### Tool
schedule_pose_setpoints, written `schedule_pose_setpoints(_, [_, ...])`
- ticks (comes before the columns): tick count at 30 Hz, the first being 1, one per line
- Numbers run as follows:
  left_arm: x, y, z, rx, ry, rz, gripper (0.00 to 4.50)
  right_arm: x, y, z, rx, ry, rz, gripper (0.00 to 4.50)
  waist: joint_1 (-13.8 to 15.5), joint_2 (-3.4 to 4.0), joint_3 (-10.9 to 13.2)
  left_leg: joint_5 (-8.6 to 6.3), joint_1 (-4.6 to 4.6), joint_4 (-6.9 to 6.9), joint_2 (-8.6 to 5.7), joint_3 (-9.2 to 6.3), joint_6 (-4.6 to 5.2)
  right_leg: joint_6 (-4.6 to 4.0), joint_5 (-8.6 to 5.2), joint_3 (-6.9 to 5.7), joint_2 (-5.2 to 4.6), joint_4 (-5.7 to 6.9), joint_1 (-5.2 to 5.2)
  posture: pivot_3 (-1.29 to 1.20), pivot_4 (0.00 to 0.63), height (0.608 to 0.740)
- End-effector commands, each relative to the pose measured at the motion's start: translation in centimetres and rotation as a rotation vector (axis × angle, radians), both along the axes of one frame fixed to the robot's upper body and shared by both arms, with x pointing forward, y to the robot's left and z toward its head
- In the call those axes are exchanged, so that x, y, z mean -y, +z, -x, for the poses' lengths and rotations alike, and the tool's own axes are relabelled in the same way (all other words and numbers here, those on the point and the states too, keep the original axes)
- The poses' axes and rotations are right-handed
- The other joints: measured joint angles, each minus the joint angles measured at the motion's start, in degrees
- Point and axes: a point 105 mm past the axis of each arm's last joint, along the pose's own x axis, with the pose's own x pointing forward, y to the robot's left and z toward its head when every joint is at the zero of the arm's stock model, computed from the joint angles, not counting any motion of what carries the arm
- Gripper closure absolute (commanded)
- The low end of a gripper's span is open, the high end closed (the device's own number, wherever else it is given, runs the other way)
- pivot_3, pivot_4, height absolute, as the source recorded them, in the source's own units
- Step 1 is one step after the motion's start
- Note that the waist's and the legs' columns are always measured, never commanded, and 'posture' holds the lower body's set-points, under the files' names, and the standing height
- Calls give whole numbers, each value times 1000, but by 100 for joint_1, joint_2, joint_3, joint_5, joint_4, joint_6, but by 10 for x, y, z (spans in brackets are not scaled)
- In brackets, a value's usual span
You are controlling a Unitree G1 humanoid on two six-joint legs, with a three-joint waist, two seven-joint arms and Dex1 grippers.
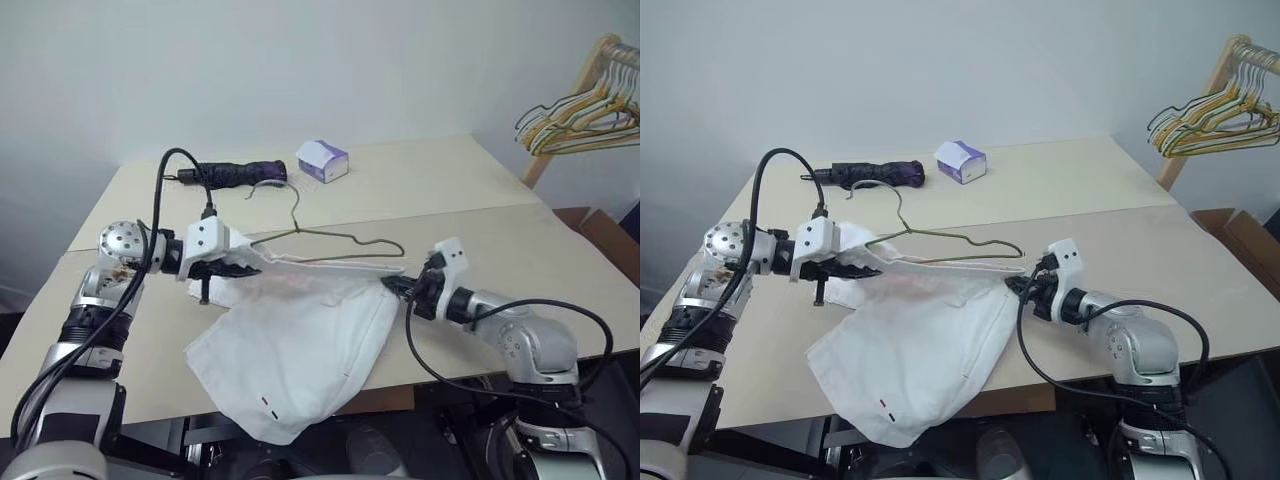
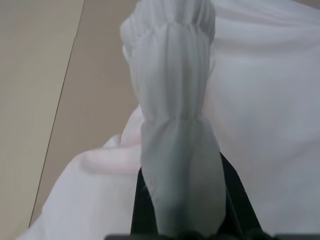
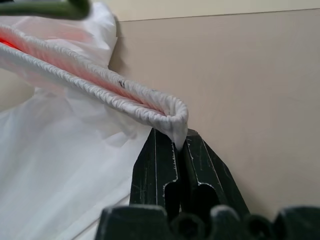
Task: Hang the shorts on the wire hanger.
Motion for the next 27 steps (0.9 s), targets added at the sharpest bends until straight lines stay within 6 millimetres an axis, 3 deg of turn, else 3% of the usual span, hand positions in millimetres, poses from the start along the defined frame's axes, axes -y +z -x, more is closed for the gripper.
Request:
schedule_pose_setpoints(1, [-20,0,1,8,51,-33,4500,21,20,-6,66,-58,14,4481,-3,0,0,0,-1,-1,0,0,0,0,0,0,0,0,0,-353,0,740])
schedule_pose_setpoints(10, [-28,-10,9,6,22,-99,4500,29,24,-9,64,-65,35,4481,9,0,0,-2,-2,-2,0,0,-4,0,0,0,-2,-1,-2,-350,0,740])
schedule_pose_setpoints(20, [-40,-28,-10,39,169,-210,4500,28,39,-5,110,-18,48,4481,2,-1,1,-2,-3,-3,0,0,-4,1,0,0,-2,-2,-4,-367,0,740])
schedule_pose_setpoints(27, [-44,-42,-13,9,172,-291,4500,9,58,3,188,72,81,4481,-22,-1,1,-3,-7,-4,1,0,-4,37,-22,-1,-2,-3,-8,-377,0,740])
